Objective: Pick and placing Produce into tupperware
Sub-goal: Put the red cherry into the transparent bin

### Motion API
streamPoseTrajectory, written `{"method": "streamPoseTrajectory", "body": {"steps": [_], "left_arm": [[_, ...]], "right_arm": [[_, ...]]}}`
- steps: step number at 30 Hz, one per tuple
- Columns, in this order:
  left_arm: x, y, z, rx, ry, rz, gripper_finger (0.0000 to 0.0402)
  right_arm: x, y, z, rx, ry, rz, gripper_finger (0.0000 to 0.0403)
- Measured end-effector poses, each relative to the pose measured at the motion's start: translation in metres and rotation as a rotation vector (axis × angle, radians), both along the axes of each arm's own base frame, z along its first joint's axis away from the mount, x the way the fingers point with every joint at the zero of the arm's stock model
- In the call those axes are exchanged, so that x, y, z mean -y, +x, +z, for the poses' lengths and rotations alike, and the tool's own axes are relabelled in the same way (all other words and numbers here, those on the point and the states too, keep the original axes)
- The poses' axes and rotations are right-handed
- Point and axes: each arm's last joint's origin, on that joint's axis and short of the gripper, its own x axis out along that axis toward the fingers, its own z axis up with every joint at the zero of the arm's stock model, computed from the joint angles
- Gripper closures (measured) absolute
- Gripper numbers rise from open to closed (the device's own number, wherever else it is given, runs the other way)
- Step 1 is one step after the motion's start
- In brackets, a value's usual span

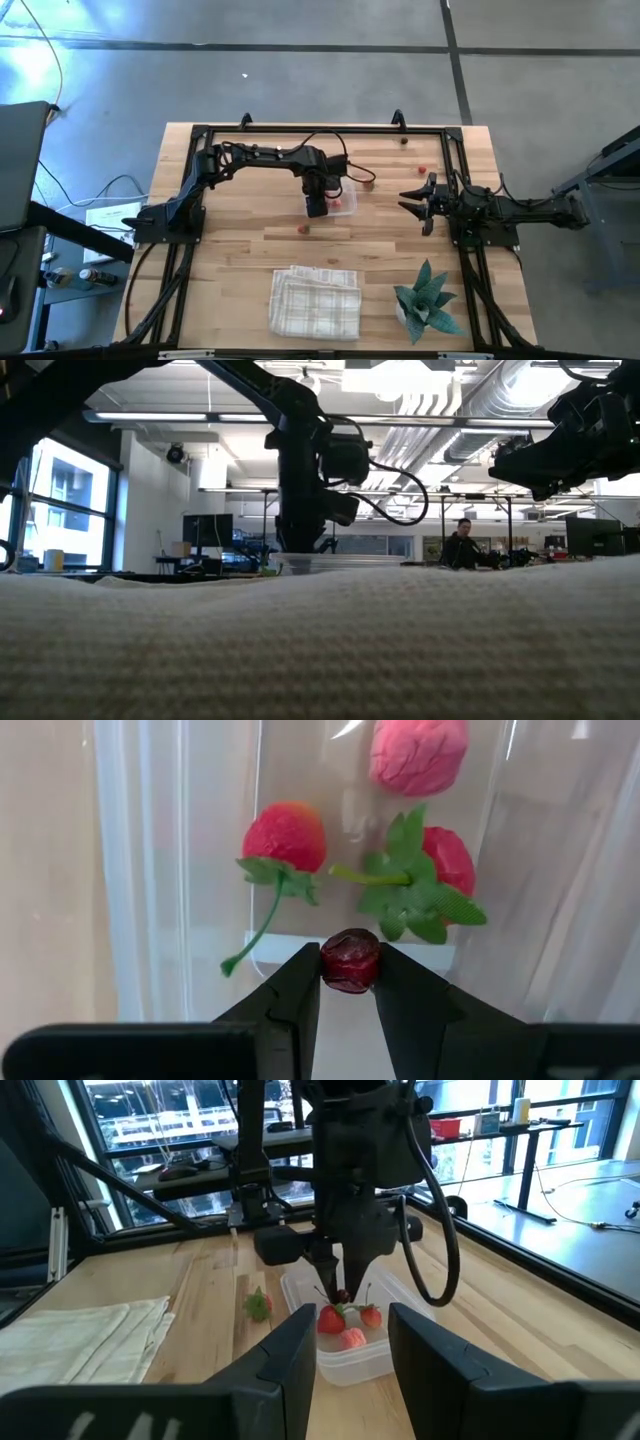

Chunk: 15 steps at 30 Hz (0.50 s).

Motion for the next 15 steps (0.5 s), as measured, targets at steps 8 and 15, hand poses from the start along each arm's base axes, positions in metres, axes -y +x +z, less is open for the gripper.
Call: {"method": "streamPoseTrajectory", "body": {"steps": [8,15], "left_arm": [[0.0005,0.0008,-0.0002,0.015,-0.021,-0.003,0.0318],[0.0002,0.0015,-0.0005,0.024,-0.017,-0.002,0.0298]], "right_arm": [[0.0000,0.0000,0.0000,0.000,0.000,0.000,0.0286],[0.0000,0.0000,0.0001,0.000,0.000,0.000,0.0286]]}}
